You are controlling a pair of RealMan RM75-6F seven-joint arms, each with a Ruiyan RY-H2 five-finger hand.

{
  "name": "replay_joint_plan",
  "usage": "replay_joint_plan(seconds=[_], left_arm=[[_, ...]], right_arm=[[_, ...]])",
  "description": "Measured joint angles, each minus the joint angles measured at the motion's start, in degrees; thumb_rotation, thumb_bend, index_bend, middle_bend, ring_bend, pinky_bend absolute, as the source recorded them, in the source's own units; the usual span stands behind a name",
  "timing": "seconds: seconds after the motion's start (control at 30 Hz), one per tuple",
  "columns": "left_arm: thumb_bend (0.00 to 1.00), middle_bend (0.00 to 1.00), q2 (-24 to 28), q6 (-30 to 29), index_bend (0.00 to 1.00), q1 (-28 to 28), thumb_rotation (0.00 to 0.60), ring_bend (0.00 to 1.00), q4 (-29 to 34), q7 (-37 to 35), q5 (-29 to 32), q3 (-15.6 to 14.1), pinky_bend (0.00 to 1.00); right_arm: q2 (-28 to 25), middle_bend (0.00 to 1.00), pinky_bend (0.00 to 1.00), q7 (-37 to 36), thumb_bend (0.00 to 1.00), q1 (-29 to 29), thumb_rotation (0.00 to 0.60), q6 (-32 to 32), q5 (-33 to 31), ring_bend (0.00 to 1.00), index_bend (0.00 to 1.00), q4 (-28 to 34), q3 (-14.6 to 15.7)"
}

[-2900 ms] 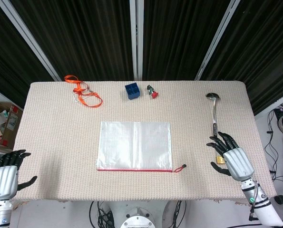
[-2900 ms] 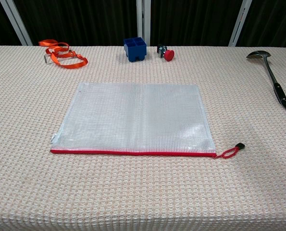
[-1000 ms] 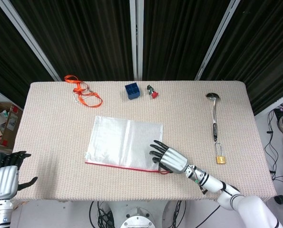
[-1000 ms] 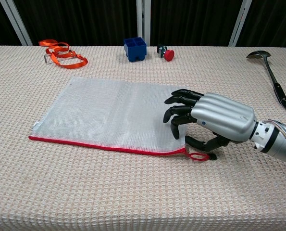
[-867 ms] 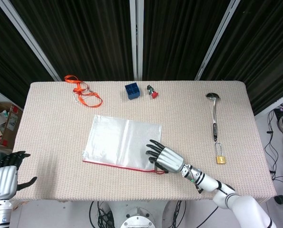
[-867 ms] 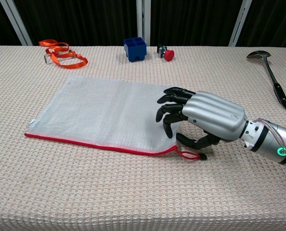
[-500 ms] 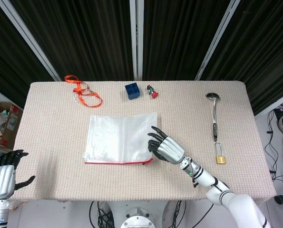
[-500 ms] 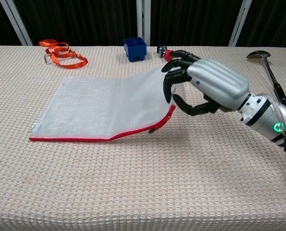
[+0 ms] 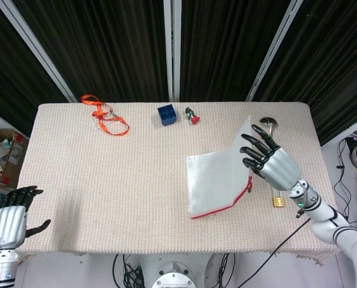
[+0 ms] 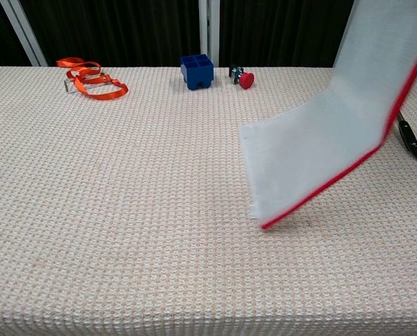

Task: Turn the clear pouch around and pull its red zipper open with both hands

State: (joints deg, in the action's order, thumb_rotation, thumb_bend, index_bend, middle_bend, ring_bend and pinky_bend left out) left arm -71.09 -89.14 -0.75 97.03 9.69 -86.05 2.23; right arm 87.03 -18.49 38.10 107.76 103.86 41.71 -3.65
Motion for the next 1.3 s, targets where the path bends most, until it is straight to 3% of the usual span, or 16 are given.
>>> replay_joint_plan(seconds=[0.23, 0.4, 0.6, 0.83, 0.93, 1.0, 1.07, 1.17, 1.3], left_arm=[[0.02, 0.19, 0.4, -0.7, 0.26, 0.2, 0.6, 0.15, 1.7, 1.4, -0.4, -0.1, 0.16], [0.02, 0.19, -0.2, -0.2, 0.26, 0.0, 0.6, 0.15, 1.8, 1.2, 0.0, -0.1, 0.16], [0.02, 0.19, -0.6, -0.1, 0.26, 0.3, 0.6, 0.15, 0.9, 0.3, 0.4, -0.4, 0.16], [0.02, 0.19, -0.5, 0.0, 0.26, 0.6, 0.6, 0.15, -1.0, -1.9, 0.9, -0.5, 0.16], [0.02, 0.19, -0.5, 0.0, 0.26, 0.7, 0.6, 0.15, -1.9, -2.9, 1.1, -0.5, 0.16], [0.02, 0.19, -0.4, 0.1, 0.26, 0.7, 0.6, 0.15, -2.4, -3.4, 1.3, -0.5, 0.16], [0.02, 0.19, -0.5, 0.2, 0.26, 0.8, 0.6, 0.15, -3.0, -4.0, 1.4, -0.5, 0.16], [0.02, 0.19, -0.6, 0.5, 0.26, 0.7, 0.6, 0.15, -3.6, -4.7, 1.4, -0.5, 0.16], [0.02, 0.19, -0.8, 0.8, 0.26, 0.6, 0.6, 0.15, -4.4, -5.3, 1.4, -0.5, 0.16]], right_arm=[[-9.2, 0.45, 0.04, 5.0, 0.47, 2.1, 0.6, 3.5, 2.8, 0.19, 0.98, 1.3, -1.7], [-9.2, 0.45, 0.03, 7.0, 0.42, 7.1, 0.6, 1.7, 6.2, 0.19, 0.98, 2.1, -1.6], [-1.6, 0.44, 0.03, 7.6, 0.38, 13.3, 0.6, -4.2, 9.8, 0.19, 0.98, 0.9, 0.0], [13.0, 0.41, 0.03, 4.4, 0.35, 19.7, 0.6, -12.6, 11.2, 0.18, 0.95, -7.4, 2.2], [18.0, 0.34, 0.03, 2.8, 0.31, 22.2, 0.6, -16.6, 11.1, 0.13, 0.81, -11.5, 2.9], [19.6, 0.27, 0.01, 2.5, 0.24, 23.3, 0.6, -19.5, 10.8, 0.06, 0.6, -12.7, 3.3], [20.8, 0.18, 0.0, 2.6, 0.16, 24.3, 0.6, -23.5, 10.2, 0.0, 0.32, -12.9, 3.8], [21.6, 0.09, 0.0, 3.2, 0.05, 25.5, 0.6, -29.5, 8.7, 0.0, 0.05, -11.1, 4.0], [20.9, 0.01, 0.0, 4.2, 0.0, 26.4, 0.6, -35.6, 6.0, 0.0, 0.0, -4.3, 3.7]])
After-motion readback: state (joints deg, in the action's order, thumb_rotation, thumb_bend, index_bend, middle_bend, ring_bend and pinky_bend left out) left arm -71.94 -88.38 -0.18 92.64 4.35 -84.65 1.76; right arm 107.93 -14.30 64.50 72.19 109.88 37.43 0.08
